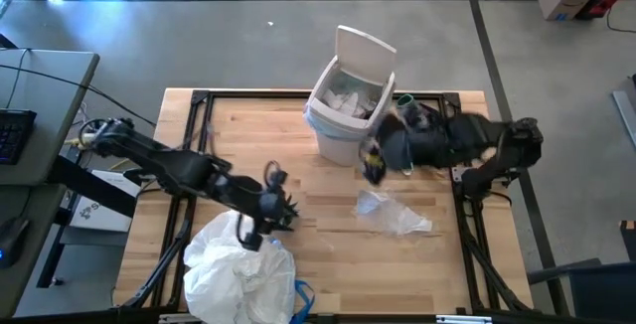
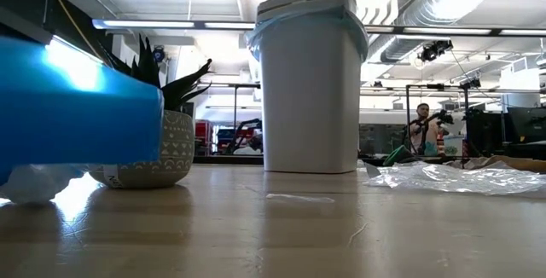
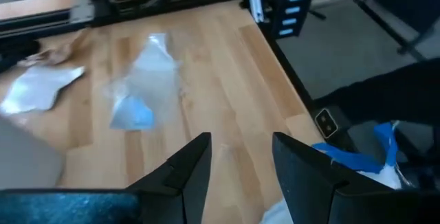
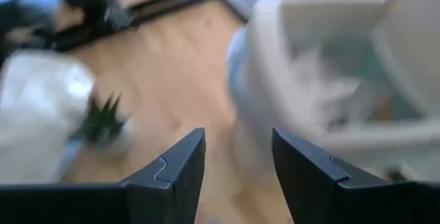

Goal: Place trash/remove bag and relplace
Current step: Put the transparent plastic into the trash bin

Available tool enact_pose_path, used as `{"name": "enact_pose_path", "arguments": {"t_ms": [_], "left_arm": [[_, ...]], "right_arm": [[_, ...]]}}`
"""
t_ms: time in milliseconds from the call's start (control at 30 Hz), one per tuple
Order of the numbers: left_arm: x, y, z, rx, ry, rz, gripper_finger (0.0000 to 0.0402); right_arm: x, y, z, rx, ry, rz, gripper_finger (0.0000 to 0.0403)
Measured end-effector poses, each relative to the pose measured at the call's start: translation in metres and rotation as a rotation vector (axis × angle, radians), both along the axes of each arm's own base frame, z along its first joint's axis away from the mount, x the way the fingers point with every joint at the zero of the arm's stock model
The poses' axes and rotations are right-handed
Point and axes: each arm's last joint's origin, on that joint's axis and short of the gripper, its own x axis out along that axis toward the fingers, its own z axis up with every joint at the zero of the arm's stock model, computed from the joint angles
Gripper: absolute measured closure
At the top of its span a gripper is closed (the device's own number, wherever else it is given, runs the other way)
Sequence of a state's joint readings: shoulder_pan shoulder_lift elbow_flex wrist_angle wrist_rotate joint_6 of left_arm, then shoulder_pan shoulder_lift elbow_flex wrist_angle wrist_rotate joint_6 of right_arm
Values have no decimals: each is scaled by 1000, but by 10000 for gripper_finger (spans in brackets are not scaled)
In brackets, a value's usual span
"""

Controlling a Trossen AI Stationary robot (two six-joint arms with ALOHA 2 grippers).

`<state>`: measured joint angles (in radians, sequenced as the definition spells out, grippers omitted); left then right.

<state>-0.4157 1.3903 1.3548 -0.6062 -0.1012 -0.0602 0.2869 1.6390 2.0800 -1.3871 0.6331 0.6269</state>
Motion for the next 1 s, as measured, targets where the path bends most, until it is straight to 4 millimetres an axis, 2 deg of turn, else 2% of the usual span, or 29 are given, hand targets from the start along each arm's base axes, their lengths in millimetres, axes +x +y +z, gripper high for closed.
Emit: {"name": "enact_pose_path", "arguments": {"t_ms": [133, 267, 367, 467, 633, 767, 867, 1000], "left_arm": [[25, -7, -24, 49, 32, -27, 261], [41, -14, -41, 74, 44, -37, 261], [49, -19, -44, 65, 4, -40, 261], [54, -23, -40, 46, -68, -52, 261], [57, -24, -33, 20, -138, -49, 261], [63, -24, -41, 11, -116, -30, 261], [70, -27, -54, -1, -70, -12, 261], [76, -35, -69, -13, -29, -3, 261]], "right_arm": [[-14, 43, -19, 65, 105, -16, 247], [-16, 90, -46, 114, 116, 9, 249], [-23, 112, -79, 153, 179, -90, 257], [-32, 127, -130, 179, 283, -192, 266], [-56, 134, -205, 240, 401, -394, 272], [-61, 126, -250, 282, 411, -458, 272], [-62, 115, -278, 314, 409, -484, 272], [-70, 94, -301, 263, 430, -576, 272]]}}
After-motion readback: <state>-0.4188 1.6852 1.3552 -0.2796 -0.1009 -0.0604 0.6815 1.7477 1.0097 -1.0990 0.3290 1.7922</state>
